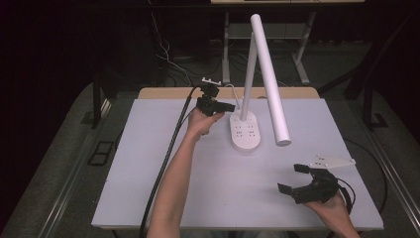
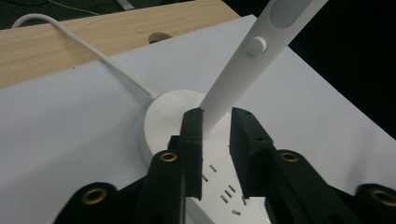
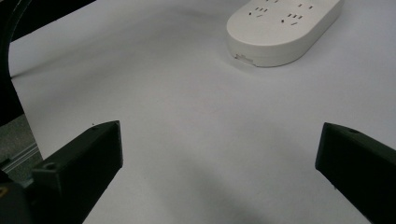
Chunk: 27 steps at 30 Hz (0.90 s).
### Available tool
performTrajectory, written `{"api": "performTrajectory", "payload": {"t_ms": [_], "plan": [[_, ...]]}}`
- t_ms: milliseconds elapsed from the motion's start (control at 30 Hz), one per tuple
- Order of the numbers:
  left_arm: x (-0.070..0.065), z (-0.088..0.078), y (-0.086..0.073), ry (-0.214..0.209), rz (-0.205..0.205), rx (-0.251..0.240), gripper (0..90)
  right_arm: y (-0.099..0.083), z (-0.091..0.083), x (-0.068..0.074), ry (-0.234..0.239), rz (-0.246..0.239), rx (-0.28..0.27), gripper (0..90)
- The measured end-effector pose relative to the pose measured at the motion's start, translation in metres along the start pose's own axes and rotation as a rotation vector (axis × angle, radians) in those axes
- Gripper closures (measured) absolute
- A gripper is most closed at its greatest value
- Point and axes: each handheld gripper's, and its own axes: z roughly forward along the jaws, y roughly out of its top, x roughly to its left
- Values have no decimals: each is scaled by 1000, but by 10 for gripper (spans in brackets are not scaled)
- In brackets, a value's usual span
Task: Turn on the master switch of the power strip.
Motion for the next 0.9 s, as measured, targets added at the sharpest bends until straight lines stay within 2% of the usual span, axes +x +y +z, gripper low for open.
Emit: {"api": "performTrajectory", "payload": {"t_ms": [167,200,300,467,900], "plan": [[4,7,-2,4,6,-4,840,0,0,0,0,-1,1,2],[3,9,-2,7,-13,-8,855,0,0,0,0,-3,1,2],[4,12,-3,10,-30,-9,896,0,0,0,1,-4,2,2],[7,20,-6,20,-32,12,899,0,0,0,0,-3,2,2],[11,41,-16,29,-61,25,899,0,-1,-1,0,-11,6,2]]}}
